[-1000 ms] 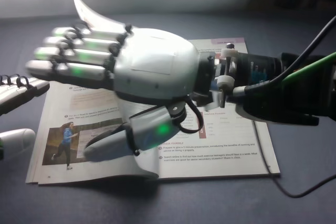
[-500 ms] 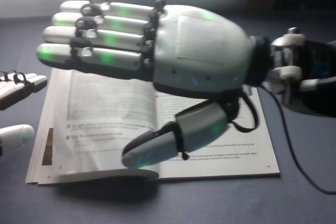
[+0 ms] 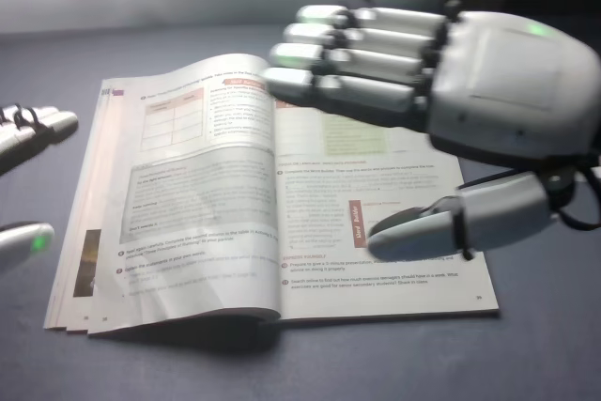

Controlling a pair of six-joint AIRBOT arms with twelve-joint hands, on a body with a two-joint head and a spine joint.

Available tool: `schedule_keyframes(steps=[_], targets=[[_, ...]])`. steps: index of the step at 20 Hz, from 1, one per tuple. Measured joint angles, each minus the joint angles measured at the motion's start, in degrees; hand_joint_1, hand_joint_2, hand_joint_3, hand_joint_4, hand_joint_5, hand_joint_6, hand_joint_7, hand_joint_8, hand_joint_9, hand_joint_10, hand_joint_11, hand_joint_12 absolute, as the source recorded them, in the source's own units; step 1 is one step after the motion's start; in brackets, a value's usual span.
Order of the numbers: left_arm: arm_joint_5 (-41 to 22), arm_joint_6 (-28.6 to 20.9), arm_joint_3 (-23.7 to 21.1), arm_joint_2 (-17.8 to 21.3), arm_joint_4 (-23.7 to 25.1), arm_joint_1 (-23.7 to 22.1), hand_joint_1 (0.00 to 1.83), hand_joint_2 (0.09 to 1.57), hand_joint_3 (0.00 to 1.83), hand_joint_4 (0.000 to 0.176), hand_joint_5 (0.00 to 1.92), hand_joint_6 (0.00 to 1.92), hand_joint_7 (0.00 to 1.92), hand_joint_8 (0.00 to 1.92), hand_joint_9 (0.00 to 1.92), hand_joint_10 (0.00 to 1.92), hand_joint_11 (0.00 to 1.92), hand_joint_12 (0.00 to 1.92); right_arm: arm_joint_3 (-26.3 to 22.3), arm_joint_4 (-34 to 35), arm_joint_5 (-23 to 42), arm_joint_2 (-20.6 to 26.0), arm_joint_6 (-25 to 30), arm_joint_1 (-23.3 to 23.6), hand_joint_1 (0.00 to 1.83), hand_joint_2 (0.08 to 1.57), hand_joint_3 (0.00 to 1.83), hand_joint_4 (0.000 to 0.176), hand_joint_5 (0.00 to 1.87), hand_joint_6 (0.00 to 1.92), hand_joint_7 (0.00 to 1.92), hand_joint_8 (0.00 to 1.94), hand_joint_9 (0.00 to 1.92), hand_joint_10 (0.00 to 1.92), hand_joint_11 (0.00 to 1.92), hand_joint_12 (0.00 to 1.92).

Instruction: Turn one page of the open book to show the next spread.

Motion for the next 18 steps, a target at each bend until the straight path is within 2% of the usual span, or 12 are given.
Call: schedule_keyframes(steps=[1, 2, 3, 5, 9, 12, 14, 15, 16, 17, 18], targets=[[-0.42, 0.11, 0.0, -0.02, 0.61, -0.74, 0.34, 1.37, 0.0, 0.005, 0.0, 0.0, 0.0, 0.0, 0.0, 0.0, 0.0, 0.0, -0.87, 1.79, -2.25, 1.44, -1.27, -1.03, 0.01, 1.16, 0.02, 0.0, 0.0, 0.0, 0.0, 0.0, 0.0, 0.0, 0.0, 0.0], [-0.61, 0.24, 0.0, -0.02, 1.77, -2.01, 0.31, 1.35, 0.0, 0.021, 0.0, 0.0, 0.0, 0.0, 0.0, 0.0, 0.0, 0.0, -1.75, 3.58, -3.67, 2.75, -3.1, -2.19, 0.01, 1.14, 0.01, 0.0, 0.0, 0.0, 0.0, 0.0, 0.0, 0.0, 0.0, 0.0], [-1.07, 0.28, 0.07, -0.07, 2.43, -2.75, 0.2, 1.33, 0.0, 0.012, 0.0, 0.0, 0.0, 0.0, 0.0, 0.0, 0.0, 0.0, -2.01, 4.66, -4.33, 3.3, -3.74, -2.64, 0.03, 1.15, 0.01, 0.0, 0.0, 0.0, 0.0, 0.0, 0.0, 0.0, 0.0, 0.0], [-0.85, 0.35, 0.44, -0.35, 2.99, -3.61, 0.15, 1.34, 0.0, 0.0, 0.0, 0.0, 0.0, 0.0, 0.0, 0.0, 0.0, 0.0, -2.4, 6.54, -4.52, 3.82, -4.9, -3.28, 0.01, 1.14, 0.0, 0.0, 0.0, 0.0, 0.0, 0.0, 0.0, 0.0, 0.0, 0.0], [0.22, -0.2, 2.97, -3.19, 5.46, -9.18, 0.1, 1.35, 0.0, 0.0, 0.0, 0.0, 0.0, 0.0, 0.0, 0.0, 0.0, 0.0, -3.85, 16.35, -4.61, 6.78, -10.69, -8.72, 0.0, 1.2, 0.03, 0.0, 0.0, 0.0, 0.0, 0.0, 0.0, 0.0, 0.0, 0.0], [0.57, -1.27, 4.22, -5.33, 8.57, -12.57, 0.06, 1.36, 0.0, 0.0, 0.0, 0.0, 0.0, 0.0, 0.0, 0.0, 0.0, 0.0, -4.96, 24.13, -1.9, 9.11, -14.58, -12.5, 0.0, 1.2, 0.02, 0.0, 0.0, 0.0, 0.0, 0.0, 0.0, 0.0, 0.0, 0.0], [0.57, -1.42, 4.5, -6.16, 8.52, -13.25, 0.15, 1.36, 0.0, 0.0, 0.0, 0.0, 0.0, 0.0, 0.0, 0.0, 0.0, 0.0, -5.6, 28.04, 0.96, 9.86, -16.37, -14.67, 0.02, 1.21, 0.02, 0.0, 0.0, 0.0, 0.0, 0.0, 0.0, 0.0, 0.0, 0.0], [0.55, -1.46, 4.76, -6.27, 8.28, -13.46, 0.2, 1.35, 0.0, 0.0, 0.0, 0.0, 0.0, 0.0, 0.0, 0.0, 0.03, 0.02, -6.05, 29.99, 3.02, 10.01, -17.55, -15.93, 0.1, 1.24, 0.03, 0.0, 0.0, 0.0, 0.0, 0.0, 0.0, 0.0, 0.0, 0.0], [0.22, -1.46, 4.79, -6.4, 7.39, -13.49, 0.27, 1.33, 0.0, 0.012, 0.0, 0.0, 0.0, 0.0, 0.0, 0.0, 0.01, 0.0, -6.36, 30.97, 4.04, 10.21, -17.9, -16.72, 0.14, 1.24, 0.02, 0.0, 0.0, 0.0, 0.0, 0.0, 0.0, 0.0, 0.0, 0.0], [-0.63, -1.51, 5.18, -7.06, 5.88, -13.7, 0.3, 1.31, 0.0, 0.012, 0.0, 0.0, 0.0, 0.0, 0.0, 0.0, 0.0, 0.0, -6.99, 32.24, 5.92, 10.73, -18.71, -17.66, 0.15, 1.24, 0.02, 0.0, 0.0, 0.0, 0.0, 0.0, 0.0, 0.0, 0.01, 0.0], [-1.2, -1.51, 5.42, -7.56, 4.85, -13.81, 0.37, 1.3, 0.0, 0.034, 0.0, 0.0, 0.0, 0.0, 0.0, 0.0, 0.0, 0.0, -7.37, 32.94, 7.28, 11.47, -19.06, -18.34, 0.18, 1.24, 0.02, 0.0, 0.0, 0.0, 0.0, 0.0, 0.0, 0.0, 0.0, 0.0]])
